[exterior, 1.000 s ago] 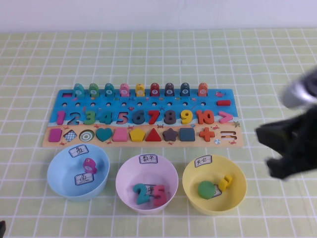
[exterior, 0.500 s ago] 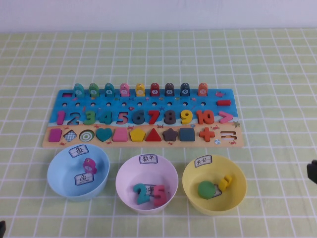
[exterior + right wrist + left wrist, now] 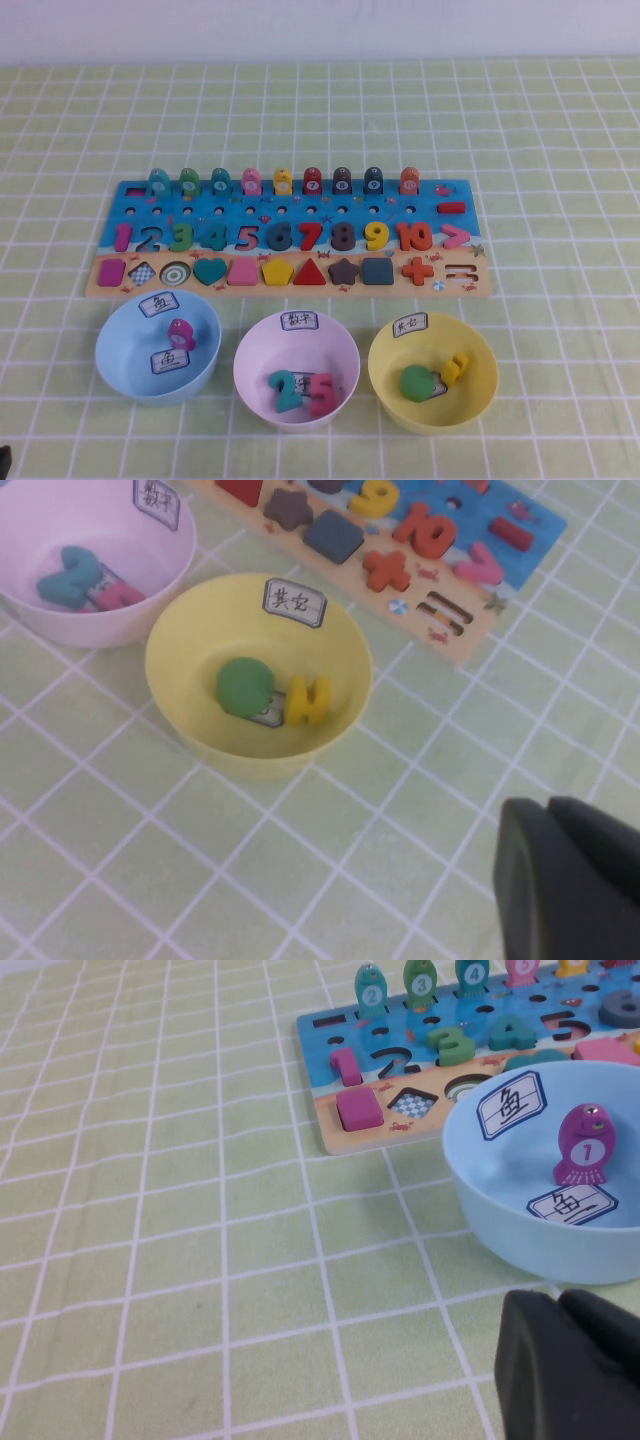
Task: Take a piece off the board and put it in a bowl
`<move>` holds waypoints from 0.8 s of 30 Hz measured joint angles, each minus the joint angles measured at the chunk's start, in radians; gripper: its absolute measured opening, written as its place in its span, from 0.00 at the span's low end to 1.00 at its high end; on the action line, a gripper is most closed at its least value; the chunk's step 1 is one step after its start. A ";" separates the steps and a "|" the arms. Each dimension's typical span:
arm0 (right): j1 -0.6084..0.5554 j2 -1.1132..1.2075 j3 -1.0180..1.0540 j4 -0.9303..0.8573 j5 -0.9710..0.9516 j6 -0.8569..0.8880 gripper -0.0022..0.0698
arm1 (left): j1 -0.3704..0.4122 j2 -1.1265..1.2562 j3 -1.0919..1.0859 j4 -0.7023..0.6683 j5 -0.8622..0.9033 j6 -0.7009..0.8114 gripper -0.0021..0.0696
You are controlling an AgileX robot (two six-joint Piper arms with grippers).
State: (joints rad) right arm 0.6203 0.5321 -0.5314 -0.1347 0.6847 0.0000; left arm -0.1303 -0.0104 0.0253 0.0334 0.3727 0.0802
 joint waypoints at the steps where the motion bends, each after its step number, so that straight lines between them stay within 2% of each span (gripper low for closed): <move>1: -0.002 -0.013 0.000 -0.007 0.000 0.000 0.01 | 0.000 0.000 0.000 0.000 0.000 0.000 0.02; 3: -0.022 -0.042 0.000 -0.009 -0.003 0.000 0.01 | 0.000 0.000 0.000 0.000 0.000 0.000 0.02; 7: -0.142 -0.131 0.052 -0.013 -0.101 0.000 0.01 | 0.000 0.000 0.000 0.000 0.000 0.000 0.02; 13: -0.343 -0.289 0.242 -0.015 -0.322 0.000 0.01 | 0.000 0.000 0.000 0.000 0.000 0.000 0.02; 19: -0.510 -0.433 0.427 -0.005 -0.427 0.000 0.01 | 0.000 0.000 0.000 0.000 0.000 0.000 0.02; 24: -0.580 -0.503 0.535 0.054 -0.474 0.000 0.01 | 0.000 0.000 0.000 0.000 0.000 0.000 0.02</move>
State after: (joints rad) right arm 0.0399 0.0287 0.0033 -0.0807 0.2108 0.0000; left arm -0.1303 -0.0104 0.0253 0.0334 0.3727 0.0802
